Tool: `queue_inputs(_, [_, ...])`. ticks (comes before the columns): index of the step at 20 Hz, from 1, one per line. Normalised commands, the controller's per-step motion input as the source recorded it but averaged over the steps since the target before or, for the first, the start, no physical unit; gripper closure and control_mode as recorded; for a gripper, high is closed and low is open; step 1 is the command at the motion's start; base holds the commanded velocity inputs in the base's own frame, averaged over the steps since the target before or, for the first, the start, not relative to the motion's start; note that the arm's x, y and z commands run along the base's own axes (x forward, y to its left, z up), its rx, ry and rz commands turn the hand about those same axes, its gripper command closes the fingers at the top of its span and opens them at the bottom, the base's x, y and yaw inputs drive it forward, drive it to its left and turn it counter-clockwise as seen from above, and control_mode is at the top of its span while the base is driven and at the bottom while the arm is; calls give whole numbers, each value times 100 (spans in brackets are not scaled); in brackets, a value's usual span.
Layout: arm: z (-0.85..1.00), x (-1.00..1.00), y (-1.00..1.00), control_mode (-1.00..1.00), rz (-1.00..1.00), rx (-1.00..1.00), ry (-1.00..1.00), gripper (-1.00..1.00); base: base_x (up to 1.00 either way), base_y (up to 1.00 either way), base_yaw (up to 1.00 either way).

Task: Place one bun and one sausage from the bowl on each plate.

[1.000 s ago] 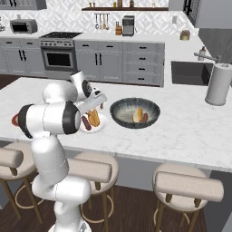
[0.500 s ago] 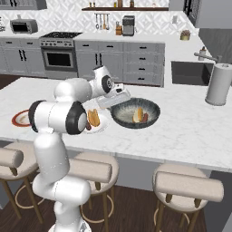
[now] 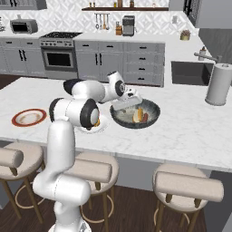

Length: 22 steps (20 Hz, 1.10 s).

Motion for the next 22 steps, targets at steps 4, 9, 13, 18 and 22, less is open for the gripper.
queue_inputs(4, [-47,39,-3,-100,0,-1,-8,-100,0,0,0])
queue_inputs(9, [-49,0,-44,-100,-4,0,0,-100,0,0,0])
queue_inputs(13, [-22,8,-11,-100,-1,0,0,-100,0,0,0])
queue_inputs(18, [-28,6,0,-100,0,0,0,-100,0,0,0])
queue_inputs(22, [-34,18,0,-100,0,-2,0,-100,0,0,0])
